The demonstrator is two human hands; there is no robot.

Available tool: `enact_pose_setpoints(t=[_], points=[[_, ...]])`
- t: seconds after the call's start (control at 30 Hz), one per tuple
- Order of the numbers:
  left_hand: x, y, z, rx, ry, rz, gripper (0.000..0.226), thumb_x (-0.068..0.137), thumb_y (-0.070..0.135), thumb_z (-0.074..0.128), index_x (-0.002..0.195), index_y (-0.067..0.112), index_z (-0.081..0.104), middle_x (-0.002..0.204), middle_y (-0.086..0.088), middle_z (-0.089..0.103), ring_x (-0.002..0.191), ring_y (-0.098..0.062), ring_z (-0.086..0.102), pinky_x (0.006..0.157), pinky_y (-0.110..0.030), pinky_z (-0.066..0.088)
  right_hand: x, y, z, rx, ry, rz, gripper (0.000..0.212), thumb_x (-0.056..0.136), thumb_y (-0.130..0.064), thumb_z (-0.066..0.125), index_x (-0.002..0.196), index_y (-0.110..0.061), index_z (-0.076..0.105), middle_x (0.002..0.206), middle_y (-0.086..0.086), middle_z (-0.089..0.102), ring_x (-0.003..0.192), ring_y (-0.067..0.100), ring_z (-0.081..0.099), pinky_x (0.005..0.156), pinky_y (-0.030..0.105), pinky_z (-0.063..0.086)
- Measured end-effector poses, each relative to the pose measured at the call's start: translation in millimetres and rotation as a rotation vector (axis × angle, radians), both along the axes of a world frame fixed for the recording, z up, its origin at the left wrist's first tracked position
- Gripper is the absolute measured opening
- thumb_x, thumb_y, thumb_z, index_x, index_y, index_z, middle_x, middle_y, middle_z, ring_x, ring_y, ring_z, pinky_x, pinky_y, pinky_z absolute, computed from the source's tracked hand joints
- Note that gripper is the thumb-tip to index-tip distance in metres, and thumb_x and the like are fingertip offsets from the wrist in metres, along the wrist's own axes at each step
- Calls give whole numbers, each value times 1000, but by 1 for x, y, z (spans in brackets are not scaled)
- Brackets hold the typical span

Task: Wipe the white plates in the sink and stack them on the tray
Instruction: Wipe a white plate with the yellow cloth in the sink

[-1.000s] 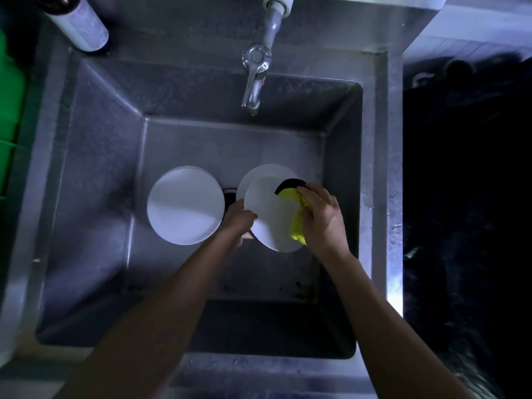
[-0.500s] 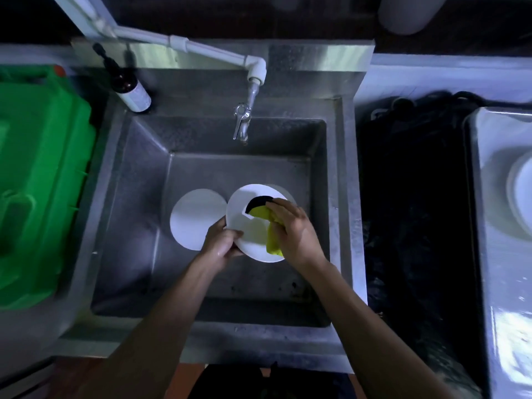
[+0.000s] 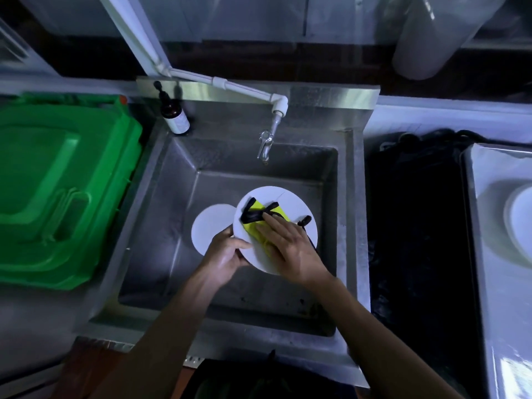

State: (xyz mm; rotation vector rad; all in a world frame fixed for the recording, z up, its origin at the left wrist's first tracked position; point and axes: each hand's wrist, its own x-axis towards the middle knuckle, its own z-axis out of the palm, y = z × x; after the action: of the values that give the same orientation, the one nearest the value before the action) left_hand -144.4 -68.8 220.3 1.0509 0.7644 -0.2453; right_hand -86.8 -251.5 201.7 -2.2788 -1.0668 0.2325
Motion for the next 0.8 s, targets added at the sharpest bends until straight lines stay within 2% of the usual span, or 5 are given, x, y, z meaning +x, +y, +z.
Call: enact_pose_setpoints(t=[0.07, 0.17, 0.3, 0.53, 0.8], points=[[1, 3, 1, -11, -21, -9, 47, 76, -12, 55, 106, 16, 77, 110, -17, 74, 100, -36, 71, 73, -48, 59, -4, 0, 0, -34, -49, 6, 47, 105, -30, 39, 150, -20, 46, 162, 2, 34, 149, 26, 33, 115, 46, 33], [2, 7, 4, -27, -39, -56, 56, 67, -7, 56, 117, 12, 73, 115, -20, 72, 102, -36, 70, 76, -50, 59, -8, 4, 4, -95, -120, 30, 52, 102, -21, 51, 153, -20, 42, 164, 1, 29, 151, 24, 28, 115, 48, 32], [2, 17, 10, -34, -49, -108, 62, 64, -4, 55, 122, 10, 69, 109, -18, 73, 97, -32, 71, 69, -41, 59, -6, 14, 18, -170, -146, 106, 59, 98, -18, 53, 155, -19, 37, 166, 0, 21, 153, 25, 21, 118, 47, 27], [3, 40, 22, 32, -21, -223, 57, 63, -2, 54, 119, -1, 63, 101, -19, 67, 91, -31, 68, 67, -34, 55, 6, 42, 42, -178, -181, 153, 58, 103, -11, 42, 158, -18, 27, 168, -1, 11, 156, 23, 7, 122, 47, 19], [0, 42, 25, 42, -38, -141, 51, 60, -1, 60, 108, 9, 74, 109, -21, 74, 92, -36, 72, 63, -39, 57, 30, 59, 44, -179, -187, -45, 62, 103, -14, 39, 161, -19, 18, 169, 0, 7, 156, 22, 4, 122, 42, 14]])
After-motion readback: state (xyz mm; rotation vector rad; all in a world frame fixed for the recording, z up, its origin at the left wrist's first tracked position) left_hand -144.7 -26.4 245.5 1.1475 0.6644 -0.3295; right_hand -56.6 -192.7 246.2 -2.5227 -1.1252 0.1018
